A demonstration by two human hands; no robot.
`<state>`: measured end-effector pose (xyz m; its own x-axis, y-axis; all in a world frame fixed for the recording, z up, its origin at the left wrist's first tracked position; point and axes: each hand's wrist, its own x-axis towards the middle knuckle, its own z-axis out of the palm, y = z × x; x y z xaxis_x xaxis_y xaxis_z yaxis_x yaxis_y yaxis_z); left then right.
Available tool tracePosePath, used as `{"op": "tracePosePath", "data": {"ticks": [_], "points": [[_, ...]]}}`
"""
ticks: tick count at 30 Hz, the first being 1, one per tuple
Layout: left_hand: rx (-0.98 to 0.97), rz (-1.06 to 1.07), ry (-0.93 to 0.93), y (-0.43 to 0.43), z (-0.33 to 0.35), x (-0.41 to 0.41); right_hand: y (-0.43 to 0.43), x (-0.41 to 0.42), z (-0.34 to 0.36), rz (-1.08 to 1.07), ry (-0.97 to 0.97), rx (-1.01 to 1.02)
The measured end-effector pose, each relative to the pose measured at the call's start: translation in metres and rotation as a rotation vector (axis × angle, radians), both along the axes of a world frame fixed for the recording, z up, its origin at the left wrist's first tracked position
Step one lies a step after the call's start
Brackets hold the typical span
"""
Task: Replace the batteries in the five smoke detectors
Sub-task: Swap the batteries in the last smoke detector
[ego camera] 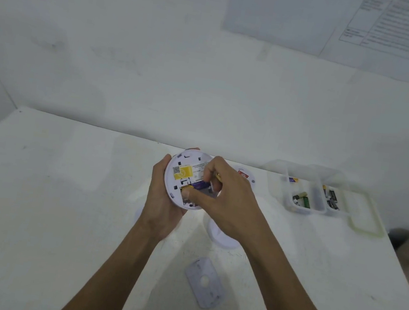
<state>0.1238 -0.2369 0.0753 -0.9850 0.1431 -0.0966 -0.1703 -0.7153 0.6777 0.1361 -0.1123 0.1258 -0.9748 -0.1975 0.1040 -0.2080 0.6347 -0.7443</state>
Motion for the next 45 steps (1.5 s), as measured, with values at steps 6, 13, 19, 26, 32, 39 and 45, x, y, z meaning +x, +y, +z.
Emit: {"op": "tracePosePath", "data": {"ticks": [6, 13, 19, 26, 32, 39, 45], "points": [[0.046, -0.03, -0.016, -0.003, -0.005, -0.004, 0.001, 0.007, -0.002, -0.007, 0.033, -0.06], [0.077, -0.008, -0.033, -0.005, -0.015, -0.01, 0.003, 0.016, -0.002, 0.001, 0.13, -0.169], [0.063, -0.01, -0.04, -0.004, -0.013, -0.01, -0.002, 0.021, -0.013, -0.117, 0.285, -0.266], [0.054, 0.018, -0.036, -0.006, -0.014, -0.011, -0.006, 0.025, -0.021, -0.236, 0.333, -0.333], [0.057, 0.042, -0.016, -0.002, -0.005, -0.006, -0.008, 0.026, -0.032, -0.338, 0.373, -0.263], [0.068, 0.071, -0.011, 0.0, -0.003, -0.001, -0.013, 0.031, -0.038, -0.354, 0.404, -0.267], [0.077, 0.08, -0.018, 0.0, -0.004, 0.003, -0.022, 0.034, -0.042, -0.376, 0.479, -0.213]]}}
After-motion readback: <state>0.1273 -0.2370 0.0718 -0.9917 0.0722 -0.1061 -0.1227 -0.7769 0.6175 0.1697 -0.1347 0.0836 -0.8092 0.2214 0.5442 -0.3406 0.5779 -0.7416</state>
